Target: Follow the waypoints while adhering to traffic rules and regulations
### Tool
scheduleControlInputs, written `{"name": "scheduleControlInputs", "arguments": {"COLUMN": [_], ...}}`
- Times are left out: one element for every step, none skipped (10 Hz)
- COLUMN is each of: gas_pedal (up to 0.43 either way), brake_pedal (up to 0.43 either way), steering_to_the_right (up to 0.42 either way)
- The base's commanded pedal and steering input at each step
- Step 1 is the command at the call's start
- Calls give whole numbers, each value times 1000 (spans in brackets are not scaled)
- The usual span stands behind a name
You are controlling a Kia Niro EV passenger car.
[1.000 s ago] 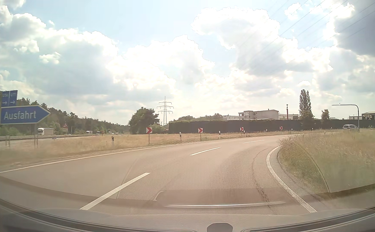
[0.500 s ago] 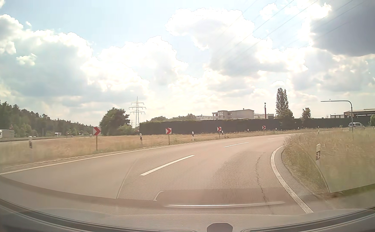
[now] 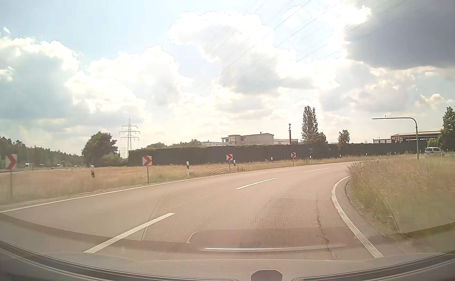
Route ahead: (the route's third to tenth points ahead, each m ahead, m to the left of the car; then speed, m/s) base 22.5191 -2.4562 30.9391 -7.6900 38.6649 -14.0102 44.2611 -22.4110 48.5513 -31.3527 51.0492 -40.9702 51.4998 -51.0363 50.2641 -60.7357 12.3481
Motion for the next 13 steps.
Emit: {"name": "scheduleControlInputs", "arguments": {"gas_pedal": [0, 0, 0, 0, 0, 0, 0, 0, 0, 0, 0, 0, 0], "brake_pedal": [37, 37, 37, 37, 37, 37, 37, 37, 37, 37, 37, 37, 37], "steering_to_the_right": [97, 100, 100, 101, 101, 101, 101, 101, 103, 104, 105, 106, 106]}}
